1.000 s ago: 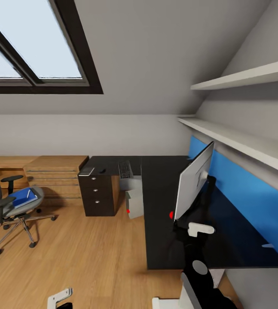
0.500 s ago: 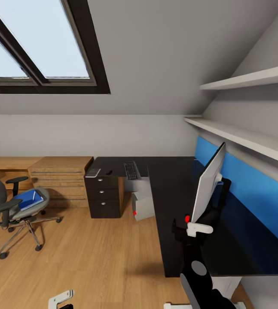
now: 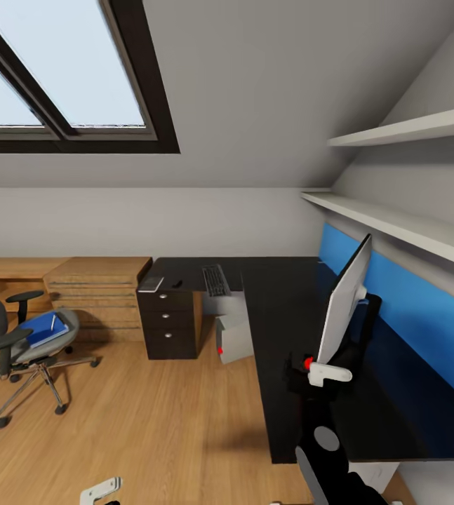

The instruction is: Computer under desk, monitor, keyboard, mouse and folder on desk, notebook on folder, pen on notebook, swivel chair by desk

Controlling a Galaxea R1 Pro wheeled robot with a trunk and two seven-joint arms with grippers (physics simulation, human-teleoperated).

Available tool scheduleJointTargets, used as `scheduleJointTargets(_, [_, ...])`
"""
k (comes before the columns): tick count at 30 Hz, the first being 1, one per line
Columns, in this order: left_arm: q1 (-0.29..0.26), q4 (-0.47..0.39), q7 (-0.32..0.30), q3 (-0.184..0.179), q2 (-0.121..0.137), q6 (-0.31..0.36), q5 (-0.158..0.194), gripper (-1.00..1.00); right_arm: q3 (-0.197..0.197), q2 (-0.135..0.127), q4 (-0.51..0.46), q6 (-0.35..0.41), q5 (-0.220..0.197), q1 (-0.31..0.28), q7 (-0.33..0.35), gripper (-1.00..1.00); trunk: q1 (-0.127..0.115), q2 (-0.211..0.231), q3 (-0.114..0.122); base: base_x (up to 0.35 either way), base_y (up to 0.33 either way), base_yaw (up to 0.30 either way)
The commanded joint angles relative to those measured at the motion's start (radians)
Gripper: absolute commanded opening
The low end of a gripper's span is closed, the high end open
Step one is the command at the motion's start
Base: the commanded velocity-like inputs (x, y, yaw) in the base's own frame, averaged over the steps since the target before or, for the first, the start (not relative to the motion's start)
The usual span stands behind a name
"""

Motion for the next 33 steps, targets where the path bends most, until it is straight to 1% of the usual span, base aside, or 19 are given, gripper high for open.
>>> scheduleJointTargets(1, [0.0,-0.001,0.007,-0.011,0.001,-0.001,0.009,1.0,0.002,0.0,-0.001,-0.012,-0.006,-0.001,-0.025,1.0,0.001,-0.001,0.0,0.276,0.0,0.0])
scheduleJointTargets(4, [0.0,0.0,0.007,-0.014,0.0,-0.001,0.009,1.0,0.002,0.0,0.001,-0.042,-0.005,-0.001,-0.063,1.0,0.001,-0.001,0.0,0.24,0.0,0.0])
scheduleJointTargets(6, [0.0,0.0,0.007,-0.015,-0.003,-0.001,0.009,1.0,0.002,-0.001,0.003,-0.087,0.001,-0.001,-0.106,1.0,0.001,-0.001,0.0,0.107,0.0,0.0])
scheduleJointTargets(9, [0.0,0.0,0.008,-0.015,-0.005,-0.001,0.009,1.0,0.002,-0.001,0.004,-0.119,0.015,-0.001,-0.127,1.0,0.001,-0.001,0.0,0.078,0.0,0.0])
scheduleJointTargets(14, [0.0,0.0,0.008,-0.015,-0.007,-0.001,0.009,1.0,0.0,-0.001,0.006,-0.139,0.043,-0.001,-0.142,1.0,0.001,-0.001,0.0,0.209,0.0,0.0])
scheduleJointTargets(17, [0.0,0.0,0.008,-0.015,-0.008,-0.001,0.009,1.0,-0.004,-0.001,0.013,-0.141,0.048,-0.001,-0.143,1.0,0.001,-0.001,0.0,0.162,0.0,0.0])
scheduleJointTargets(23, [0.0,0.001,0.008,-0.016,-0.008,-0.001,0.009,1.0,-0.033,-0.001,0.038,-0.141,0.05,-0.001,-0.143,1.0,0.001,-0.001,0.0,0.047,0.0,0.0])
scheduleJointTargets(29, [0.0,0.001,0.008,-0.016,-0.008,-0.002,0.009,1.0,-0.05,-0.002,0.048,-0.139,0.05,-0.001,-0.143,1.0,0.001,-0.001,0.0,0.184,0.0,0.0])
scheduleJointTargets(33, [0.0,0.001,0.008,-0.015,-0.008,-0.003,0.009,1.0,-0.07,-0.005,0.058,-0.138,0.05,-0.002,-0.142,1.0,0.001,-0.001,0.0,0.058,0.0,0.0])
